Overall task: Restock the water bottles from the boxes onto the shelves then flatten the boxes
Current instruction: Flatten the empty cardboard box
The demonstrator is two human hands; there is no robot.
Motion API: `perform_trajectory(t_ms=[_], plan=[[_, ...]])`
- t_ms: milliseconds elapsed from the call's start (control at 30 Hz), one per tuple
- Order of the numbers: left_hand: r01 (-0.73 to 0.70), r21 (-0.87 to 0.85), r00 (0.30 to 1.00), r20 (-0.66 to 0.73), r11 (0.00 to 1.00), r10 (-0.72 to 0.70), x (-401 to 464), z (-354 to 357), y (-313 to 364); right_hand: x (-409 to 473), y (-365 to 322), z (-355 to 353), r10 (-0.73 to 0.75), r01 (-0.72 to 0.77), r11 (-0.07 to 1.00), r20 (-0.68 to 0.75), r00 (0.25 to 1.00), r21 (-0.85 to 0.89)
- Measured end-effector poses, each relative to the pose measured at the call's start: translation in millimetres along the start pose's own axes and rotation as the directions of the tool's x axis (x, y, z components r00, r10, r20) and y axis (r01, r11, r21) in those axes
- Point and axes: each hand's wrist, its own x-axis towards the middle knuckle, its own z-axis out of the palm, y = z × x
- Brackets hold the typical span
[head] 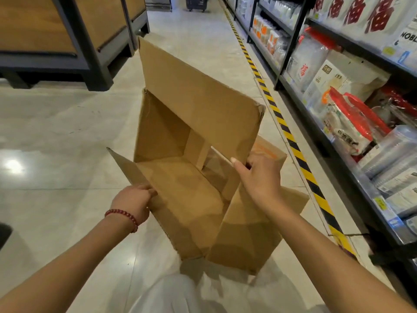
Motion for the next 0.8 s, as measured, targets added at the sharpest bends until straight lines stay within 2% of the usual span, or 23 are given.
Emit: perform_trajectory(t_ms=[67, 133, 200, 300, 333, 400, 467, 567, 667, 733, 767, 800], plan=[[0.025, -0.147, 0.988, -0.147, 0.989, -0.047, -23, -14, -13, -8, -15, 3, -0.041, 0.045, 0.997, 0.079, 0.996, -0.061], [-0.071, -0.265, 0.921, -0.388, 0.962, -0.039, -44, -34, -20, -13, -32, 8, -0.072, 0.098, 0.984, 0.171, 0.983, -0.147], [-0.211, -0.249, 0.768, -0.64, 0.945, 0.003, -55, -56, -21, -18, -45, 16, -0.119, 0.175, 0.967, 0.279, 0.953, -0.184], [-0.34, -0.174, 0.541, -0.84, 0.924, 0.04, -56, -98, -11, -28, -57, 33, -0.19, 0.288, 0.938, 0.407, 0.893, -0.192], [-0.36, -0.165, 0.485, -0.874, 0.918, 0.033, -54, -109, -7, -32, -59, 40, -0.193, 0.303, 0.933, 0.444, 0.875, -0.193], [-0.38, -0.162, 0.446, -0.895, 0.911, 0.026, -49, -123, 0, -39, -64, 53, -0.173, 0.309, 0.93, 0.504, 0.846, -0.201], [-0.374, -0.184, 0.489, -0.872, 0.909, 0.025, -42, -126, 5, -44, -67, 63, -0.159, 0.325, 0.92, 0.55, 0.82, -0.218], [-0.348, -0.248, 0.633, -0.774, 0.904, 0.031, -34, -123, 12, -53, -63, 68, -0.221, 0.405, 0.892, 0.588, 0.778, -0.201], [-0.325, -0.354, 0.769, -0.638, 0.877, 0.027, -28, -121, 23, -52, -47, 66, -0.38, 0.489, 0.871, 0.583, 0.718, -0.035], [-0.235, -0.377, 0.878, -0.477, 0.896, 0.029, -20, -118, 32, -44, -32, 64, -0.41, 0.43, 0.893, 0.628, 0.662, 0.13], [-0.177, -0.359, 0.928, -0.37, 0.916, 0.034, -15, -115, 37, -40, -25, 62, -0.419, 0.354, 0.906, 0.626, 0.658, 0.234], [-0.119, -0.318, 0.967, -0.25, 0.94, 0.038, -10, -111, 43, -36, -20, 56, -0.409, 0.272, 0.911, 0.591, 0.695, 0.31]])
